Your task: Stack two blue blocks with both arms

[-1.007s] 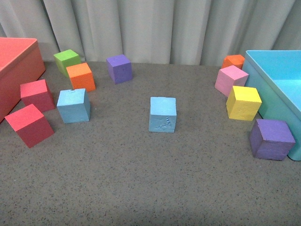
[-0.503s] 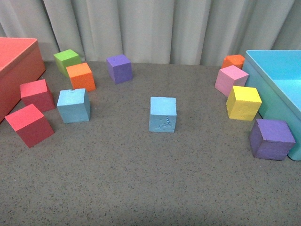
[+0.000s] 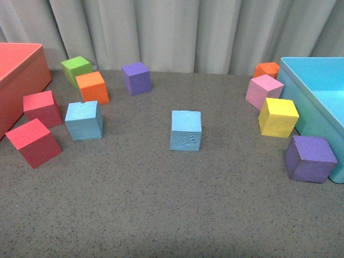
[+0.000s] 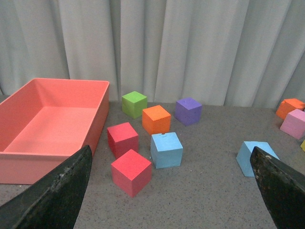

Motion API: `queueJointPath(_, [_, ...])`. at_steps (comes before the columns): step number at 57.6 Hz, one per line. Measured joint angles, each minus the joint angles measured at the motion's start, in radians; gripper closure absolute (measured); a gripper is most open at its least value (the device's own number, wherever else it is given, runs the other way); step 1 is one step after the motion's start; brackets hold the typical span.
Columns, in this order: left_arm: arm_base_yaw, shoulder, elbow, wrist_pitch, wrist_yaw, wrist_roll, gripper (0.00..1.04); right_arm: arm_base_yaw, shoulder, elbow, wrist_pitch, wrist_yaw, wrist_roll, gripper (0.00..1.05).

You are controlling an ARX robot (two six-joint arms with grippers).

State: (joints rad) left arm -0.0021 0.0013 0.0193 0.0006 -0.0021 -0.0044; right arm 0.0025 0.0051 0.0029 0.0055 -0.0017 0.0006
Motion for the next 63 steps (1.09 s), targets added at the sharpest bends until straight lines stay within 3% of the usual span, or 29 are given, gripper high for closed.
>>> queueJointPath(6, [0.000, 0.000, 0.000, 0.000, 0.000, 0.000, 0.07, 0.000, 0.000, 0.000, -0.004, 0.000, -0.001, 1.03])
queueJointPath(10, [0.000, 0.000, 0.000, 0.000, 0.000, 0.000, 0.07, 0.000, 0.000, 0.000, -0.004, 0.001, -0.001, 0.91])
queueJointPath(17, [0.000, 0.000, 0.000, 0.000, -0.001, 0.000, 0.07, 0.000, -0.001, 0.000, -0.004, 0.000, -0.001, 0.63])
queueJointPath(22, [-0.020, 0.156, 0.055, -0.158, -0.145, -0.060, 0.07, 0.000, -0.002, 0.000, -0.004, 0.001, -0.001, 0.42])
queueJointPath(30, [-0.031, 0.618, 0.143, 0.153, -0.146, -0.112, 0.07, 0.000, -0.002, 0.000, -0.004, 0.000, -0.001, 0.09])
queueJointPath(38, [-0.076, 1.043, 0.349, 0.285, -0.055, -0.112, 0.07, 0.000, -0.002, 0.000, -0.005, 0.000, 0.000, 0.10])
queueJointPath(43, [-0.094, 1.335, 0.520, 0.283, -0.082, -0.103, 0.07, 0.000, -0.002, 0.000, -0.005, 0.000, 0.000, 0.10])
queueJointPath(56, [-0.143, 1.835, 0.959, 0.089, -0.136, -0.128, 0.07, 0.000, -0.002, 0.000, -0.005, 0.000, 0.000, 0.10])
queueJointPath(63, [-0.166, 1.962, 1.114, -0.001, -0.206, -0.134, 0.07, 0.000, -0.002, 0.000, -0.005, 0.000, 0.000, 0.10])
